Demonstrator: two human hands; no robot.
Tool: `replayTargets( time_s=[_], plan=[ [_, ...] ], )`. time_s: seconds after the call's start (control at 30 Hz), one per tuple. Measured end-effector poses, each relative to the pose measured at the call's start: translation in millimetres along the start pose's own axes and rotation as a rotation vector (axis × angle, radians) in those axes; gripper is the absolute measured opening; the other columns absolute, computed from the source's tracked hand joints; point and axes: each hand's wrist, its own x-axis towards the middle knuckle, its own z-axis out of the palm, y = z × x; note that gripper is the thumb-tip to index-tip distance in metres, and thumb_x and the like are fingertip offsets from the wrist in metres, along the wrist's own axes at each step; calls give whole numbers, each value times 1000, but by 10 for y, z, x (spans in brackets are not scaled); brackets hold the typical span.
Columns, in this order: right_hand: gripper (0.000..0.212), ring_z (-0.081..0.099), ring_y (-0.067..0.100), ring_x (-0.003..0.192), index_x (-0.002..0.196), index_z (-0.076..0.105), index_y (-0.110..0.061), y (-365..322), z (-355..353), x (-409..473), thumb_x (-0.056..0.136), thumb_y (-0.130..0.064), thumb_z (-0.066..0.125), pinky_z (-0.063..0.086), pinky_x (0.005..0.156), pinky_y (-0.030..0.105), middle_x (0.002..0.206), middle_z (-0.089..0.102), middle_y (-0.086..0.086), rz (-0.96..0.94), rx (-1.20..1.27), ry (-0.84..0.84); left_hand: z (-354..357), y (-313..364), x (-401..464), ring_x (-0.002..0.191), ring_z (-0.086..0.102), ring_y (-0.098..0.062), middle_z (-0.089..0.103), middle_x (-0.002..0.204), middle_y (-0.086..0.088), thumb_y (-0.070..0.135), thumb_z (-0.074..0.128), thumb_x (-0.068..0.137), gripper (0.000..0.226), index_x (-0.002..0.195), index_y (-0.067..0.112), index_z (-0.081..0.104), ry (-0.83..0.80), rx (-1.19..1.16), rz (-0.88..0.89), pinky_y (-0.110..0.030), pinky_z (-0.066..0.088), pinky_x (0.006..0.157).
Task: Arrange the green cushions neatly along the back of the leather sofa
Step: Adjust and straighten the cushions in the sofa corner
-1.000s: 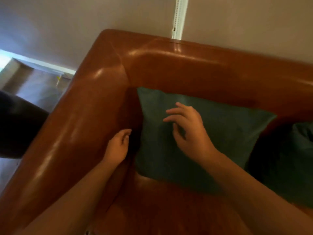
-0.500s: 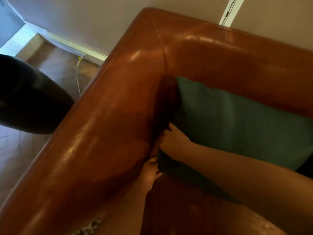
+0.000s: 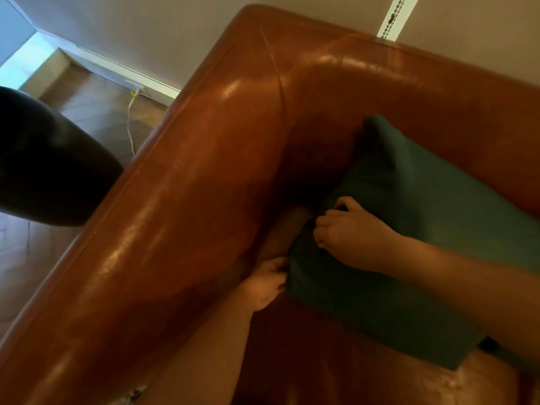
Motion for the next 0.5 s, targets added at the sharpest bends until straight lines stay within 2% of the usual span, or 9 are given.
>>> replayTargets(
  time_s=[0.07,0.13,0.2,0.27,0.33,0.43,0.5],
  plan=[
    [6,60,16,69,74,65,-27,14,5,-74,76,-31,68,34,86,40,72,58,-8,10,22,49,32,-4,7,113,59,-20,60,126,-8,-4,53,90,41,129,12,53,-72,-20,6,-31,50,94],
    [5,60,15,71,76,66,-28,20,27,-157,78,-33,66,28,88,37,74,59,-9,1,39,68,69,-19,38,110,60,-18,61,124,-5,1,62,86,49,131,16,51,-75,130,17,-32,50,93],
    [6,61,14,74,79,66,-29,46,31,-221,82,-33,63,27,90,37,76,60,-10,19,29,72,195,8,42,99,61,-14,63,113,1,10,65,85,44,127,18,54,54,238,76,-28,50,84],
    [5,61,14,74,78,66,-28,100,18,-269,81,-32,65,27,89,36,76,61,-10,81,44,94,371,38,27,92,62,-15,64,103,1,8,61,89,28,116,17,58,210,145,170,-25,51,78],
    [5,62,14,72,76,66,-28,123,10,-312,80,-31,68,27,88,35,75,61,-10,115,70,107,474,27,46,88,63,-16,66,97,-1,4,57,91,20,108,16,60,289,60,191,-24,53,72],
    [6,62,14,70,74,66,-27,100,11,-341,78,-30,69,26,86,34,73,62,-10,112,80,115,397,-3,16,96,64,-23,66,102,-5,6,56,91,19,105,18,60,298,150,189,-35,53,79],
    [6,62,13,69,73,66,-28,97,15,-354,78,-30,70,25,85,33,73,62,-11,119,98,108,216,14,-40,102,61,-20,64,110,-4,7,55,92,22,112,15,59,271,298,215,-31,49,80]
  ],
)
